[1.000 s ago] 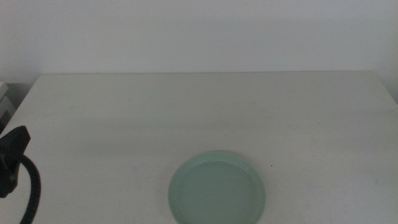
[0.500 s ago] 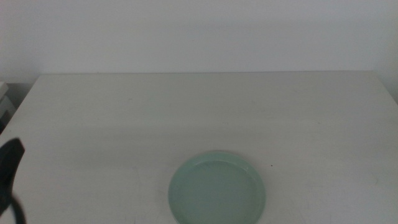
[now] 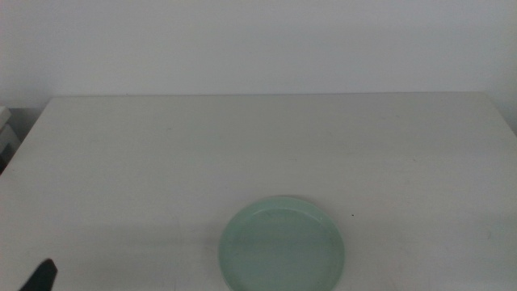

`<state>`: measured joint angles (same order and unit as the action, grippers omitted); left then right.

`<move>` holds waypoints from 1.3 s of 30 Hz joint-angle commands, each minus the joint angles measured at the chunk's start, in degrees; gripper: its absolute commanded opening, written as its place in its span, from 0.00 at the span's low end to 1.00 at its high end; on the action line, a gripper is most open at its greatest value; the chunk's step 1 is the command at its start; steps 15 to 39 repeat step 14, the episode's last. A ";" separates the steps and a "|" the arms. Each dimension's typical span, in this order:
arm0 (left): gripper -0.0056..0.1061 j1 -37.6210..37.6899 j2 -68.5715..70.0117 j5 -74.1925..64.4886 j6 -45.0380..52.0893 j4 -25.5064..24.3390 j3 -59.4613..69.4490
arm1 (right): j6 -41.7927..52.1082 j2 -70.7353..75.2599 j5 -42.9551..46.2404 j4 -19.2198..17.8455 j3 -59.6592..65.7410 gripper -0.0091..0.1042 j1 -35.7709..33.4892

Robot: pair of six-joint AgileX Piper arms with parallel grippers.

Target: Stack the three bowls on top of each other.

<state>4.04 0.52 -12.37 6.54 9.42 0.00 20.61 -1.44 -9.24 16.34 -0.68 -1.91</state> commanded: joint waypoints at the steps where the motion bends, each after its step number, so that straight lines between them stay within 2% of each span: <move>1: 0.99 0.00 1.11 4.40 -0.27 0.77 0.49 | 0.73 0.65 4.16 -0.63 0.16 0.46 0.01; 39: 0.99 0.00 1.03 2.74 -0.27 0.66 1.48 | 0.73 1.37 2.77 -0.81 1.95 0.46 0.01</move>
